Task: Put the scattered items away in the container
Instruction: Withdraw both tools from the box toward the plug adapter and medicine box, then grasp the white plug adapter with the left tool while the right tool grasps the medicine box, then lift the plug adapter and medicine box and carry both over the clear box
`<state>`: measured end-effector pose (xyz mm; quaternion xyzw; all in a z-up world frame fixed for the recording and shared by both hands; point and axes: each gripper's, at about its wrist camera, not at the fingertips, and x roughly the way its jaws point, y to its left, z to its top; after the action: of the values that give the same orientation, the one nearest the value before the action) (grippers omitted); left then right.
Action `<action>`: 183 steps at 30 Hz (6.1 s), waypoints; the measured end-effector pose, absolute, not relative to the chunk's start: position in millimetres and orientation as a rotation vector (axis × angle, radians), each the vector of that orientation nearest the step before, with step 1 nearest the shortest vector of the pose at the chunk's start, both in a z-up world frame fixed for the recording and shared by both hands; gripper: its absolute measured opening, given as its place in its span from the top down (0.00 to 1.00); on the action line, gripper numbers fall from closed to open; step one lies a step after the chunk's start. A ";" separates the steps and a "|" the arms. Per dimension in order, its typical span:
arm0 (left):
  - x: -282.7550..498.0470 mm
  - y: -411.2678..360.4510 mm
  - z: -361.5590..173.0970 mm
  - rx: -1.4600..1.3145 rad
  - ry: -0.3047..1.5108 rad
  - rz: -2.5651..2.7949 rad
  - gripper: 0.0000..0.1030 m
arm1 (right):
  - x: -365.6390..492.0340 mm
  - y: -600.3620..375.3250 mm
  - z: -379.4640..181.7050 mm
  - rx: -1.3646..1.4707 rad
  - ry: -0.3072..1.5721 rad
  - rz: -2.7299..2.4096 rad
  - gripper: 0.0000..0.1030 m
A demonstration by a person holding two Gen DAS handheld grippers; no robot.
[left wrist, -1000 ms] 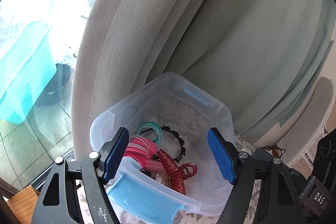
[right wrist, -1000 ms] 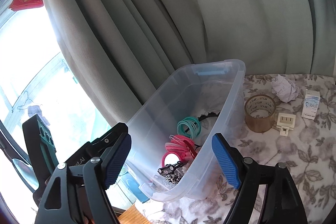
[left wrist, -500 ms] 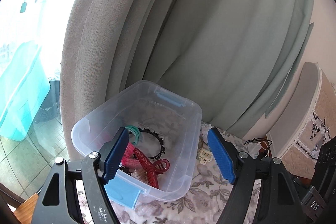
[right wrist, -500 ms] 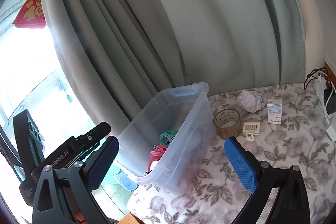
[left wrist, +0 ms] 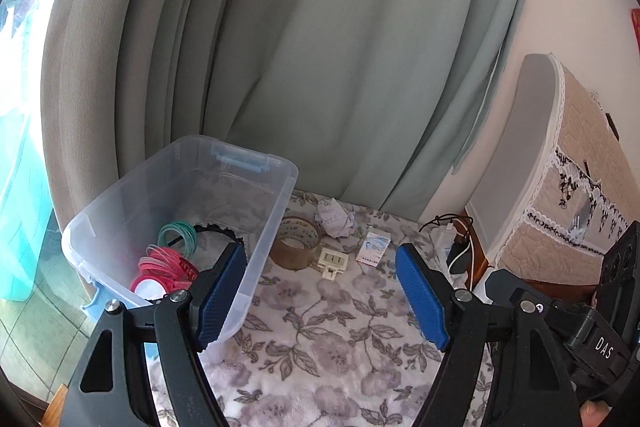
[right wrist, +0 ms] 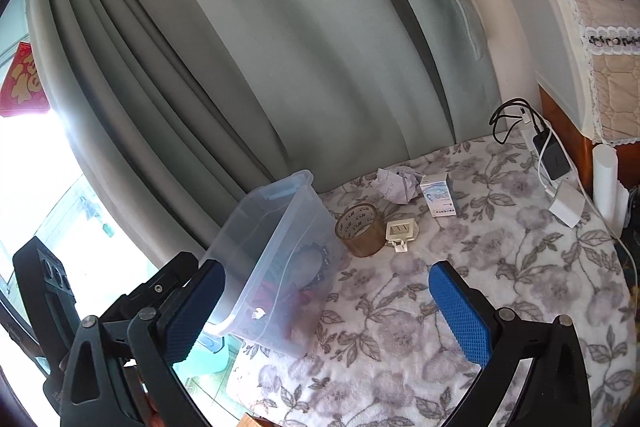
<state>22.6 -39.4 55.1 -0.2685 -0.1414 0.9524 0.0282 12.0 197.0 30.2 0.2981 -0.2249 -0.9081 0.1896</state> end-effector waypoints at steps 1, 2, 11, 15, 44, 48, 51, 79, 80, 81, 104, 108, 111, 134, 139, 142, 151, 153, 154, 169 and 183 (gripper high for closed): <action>21.1 -35.4 53.4 -0.850 -0.443 2.932 0.24 | 13.4 201.4 30.1 0.840 -0.630 -2.561 0.00; 22.4 -30.4 53.4 -0.867 -0.439 2.932 0.24 | 14.9 205.8 30.1 0.846 -0.636 -2.580 0.00; 20.3 14.1 53.1 -0.858 -0.286 2.958 0.24 | 34.2 232.0 33.9 0.651 -0.553 -2.772 0.00; 11.0 31.1 47.9 -0.902 -0.213 2.951 0.24 | 40.9 234.3 33.6 0.517 -0.457 -2.856 0.00; -58.4 45.6 -19.3 -0.940 -0.105 3.053 0.24 | -34.0 245.8 -35.4 0.785 -0.403 -2.777 0.00; -79.5 46.3 -32.8 -0.946 -0.011 3.042 0.24 | -55.5 242.4 -43.1 0.843 -0.355 -2.757 0.00; -100.1 42.0 -45.9 -0.990 -0.010 3.051 0.24 | -74.2 240.0 -50.6 0.893 -0.351 -2.755 0.00; -184.4 57.5 -126.1 -1.197 0.013 2.966 0.24 | -201.4 241.2 -112.4 1.043 -0.477 -2.672 0.00; -186.5 60.3 -128.3 -1.211 0.015 2.959 0.24 | -203.3 241.6 -111.4 1.035 -0.466 -2.663 0.00; -188.5 62.7 -129.9 -1.226 0.011 2.954 0.24 | -205.1 242.0 -110.4 1.028 -0.456 -2.654 0.00; -221.6 71.1 -155.1 -1.313 -0.063 2.813 0.47 | -273.1 227.8 -131.2 1.229 -0.378 -2.435 0.09; -220.9 70.4 -154.6 -1.306 -0.077 2.810 0.47 | -279.8 221.6 -136.1 1.245 -0.369 -2.401 0.18; -222.1 66.3 -153.7 -1.300 -0.112 2.802 0.47 | -281.9 219.9 -140.2 1.263 -0.377 -2.392 0.28; -172.2 52.2 -149.6 -1.377 -0.196 2.806 0.47 | -216.5 252.9 -129.1 1.244 -0.653 -2.450 0.44; -153.5 46.8 -145.6 -1.382 -0.226 2.814 0.47 | -173.5 262.9 -130.3 1.244 -0.769 -2.469 0.44; -140.9 45.4 -134.0 -1.360 -0.231 2.824 0.47 | -150.3 267.1 -125.0 1.237 -0.807 -2.477 0.44; -106.2 49.7 -67.7 -1.145 -0.254 2.860 0.47 | -97.1 267.7 -64.4 1.060 -0.833 -2.522 0.44; -94.7 47.0 -50.3 -1.088 -0.260 2.875 0.47 | -85.8 264.0 -48.9 1.014 -0.822 -2.531 0.44; -88.9 45.2 -41.8 -1.060 -0.264 2.885 0.47 | -80.1 262.5 -41.9 0.993 -0.820 -2.534 0.44; -8.0 -10.1 49.0 -0.717 -0.421 3.040 0.47 | -14.0 215.7 41.9 0.755 -0.703 -2.534 0.44; 24.1 -61.3 65.5 -0.602 -0.579 3.087 0.47 | 9.4 161.5 70.0 0.699 -0.550 -2.503 0.44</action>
<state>24.1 -61.3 65.5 -0.1882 -0.1811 0.9649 -0.0284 9.4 161.5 70.0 0.2555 -0.2011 -0.9146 0.2403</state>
